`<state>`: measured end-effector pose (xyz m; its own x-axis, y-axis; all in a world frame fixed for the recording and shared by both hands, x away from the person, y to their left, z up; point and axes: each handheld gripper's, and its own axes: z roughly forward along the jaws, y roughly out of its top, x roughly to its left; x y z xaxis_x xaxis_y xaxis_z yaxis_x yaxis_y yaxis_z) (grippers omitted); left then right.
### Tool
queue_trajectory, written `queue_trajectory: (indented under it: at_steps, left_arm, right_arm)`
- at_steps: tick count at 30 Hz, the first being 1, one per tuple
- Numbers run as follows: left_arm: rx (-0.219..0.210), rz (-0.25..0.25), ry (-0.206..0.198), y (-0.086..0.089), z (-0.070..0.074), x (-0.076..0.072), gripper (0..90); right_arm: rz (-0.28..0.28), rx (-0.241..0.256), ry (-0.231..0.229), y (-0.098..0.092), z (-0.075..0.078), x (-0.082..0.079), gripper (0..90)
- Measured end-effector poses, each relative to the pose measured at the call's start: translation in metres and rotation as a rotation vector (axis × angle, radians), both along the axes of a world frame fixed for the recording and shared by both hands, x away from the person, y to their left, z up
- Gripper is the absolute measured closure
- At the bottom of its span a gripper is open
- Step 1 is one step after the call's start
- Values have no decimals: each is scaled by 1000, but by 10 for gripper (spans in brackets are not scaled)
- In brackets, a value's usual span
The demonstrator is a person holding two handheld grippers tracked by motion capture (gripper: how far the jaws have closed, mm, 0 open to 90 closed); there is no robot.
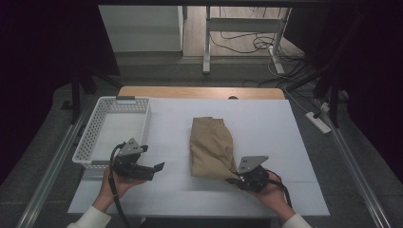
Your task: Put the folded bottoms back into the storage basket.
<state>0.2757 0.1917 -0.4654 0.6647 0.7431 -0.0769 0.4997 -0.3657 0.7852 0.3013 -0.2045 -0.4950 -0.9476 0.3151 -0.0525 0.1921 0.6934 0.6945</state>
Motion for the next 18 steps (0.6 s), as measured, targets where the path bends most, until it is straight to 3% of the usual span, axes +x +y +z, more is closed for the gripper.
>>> queue_trajectory:
  at_steps: [4,7,18]
  left_arm:
    - [-9,-1,21,-6,1,11,108]
    - [-43,-13,43,-11,2,21,107]
    - [-22,-30,39,-26,8,38,107]
  right_arm:
    - [1,3,0,0,0,0,778]
    - [1,2,1,-1,0,0,778]
    - [1,1,1,-1,0,0,778]
